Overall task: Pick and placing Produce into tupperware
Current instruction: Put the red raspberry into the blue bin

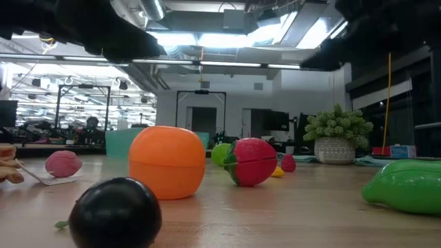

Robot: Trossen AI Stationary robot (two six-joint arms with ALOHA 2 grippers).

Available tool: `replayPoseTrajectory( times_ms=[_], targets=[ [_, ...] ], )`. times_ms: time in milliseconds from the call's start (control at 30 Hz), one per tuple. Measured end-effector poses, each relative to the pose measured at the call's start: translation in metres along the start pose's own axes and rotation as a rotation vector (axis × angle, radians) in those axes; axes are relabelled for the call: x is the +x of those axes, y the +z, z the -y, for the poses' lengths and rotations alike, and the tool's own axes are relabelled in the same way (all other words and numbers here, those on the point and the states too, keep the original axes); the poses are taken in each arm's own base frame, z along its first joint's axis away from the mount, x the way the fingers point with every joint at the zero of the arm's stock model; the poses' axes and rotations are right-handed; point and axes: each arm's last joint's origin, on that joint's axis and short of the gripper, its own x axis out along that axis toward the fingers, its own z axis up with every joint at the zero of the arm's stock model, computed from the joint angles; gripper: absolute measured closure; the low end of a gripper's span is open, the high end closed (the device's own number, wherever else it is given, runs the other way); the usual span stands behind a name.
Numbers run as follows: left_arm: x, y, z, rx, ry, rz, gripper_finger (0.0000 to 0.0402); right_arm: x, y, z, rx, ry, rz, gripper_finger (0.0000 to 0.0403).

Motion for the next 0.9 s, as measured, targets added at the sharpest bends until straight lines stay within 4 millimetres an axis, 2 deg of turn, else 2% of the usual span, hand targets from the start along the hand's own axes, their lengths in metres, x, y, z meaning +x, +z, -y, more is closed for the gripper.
replayPoseTrajectory(
  times_ms=[367, 633, 900],
  targets=[
    [0.016, -0.029, 0.015, -0.033, -0.01, -0.101, 0.0173, 0.005, -0.026, -0.003, 0.158, -0.003, -0.184, 0.0135],
    [0.019, -0.034, 0.018, -0.075, -0.011, -0.106, 0.0173, 0.028, -0.048, -0.01, 0.207, -0.015, -0.313, 0.0135],
    [0.019, -0.035, 0.018, -0.123, -0.007, -0.111, 0.0173, 0.053, -0.063, -0.016, 0.213, -0.011, -0.325, 0.0135]
  ],
)
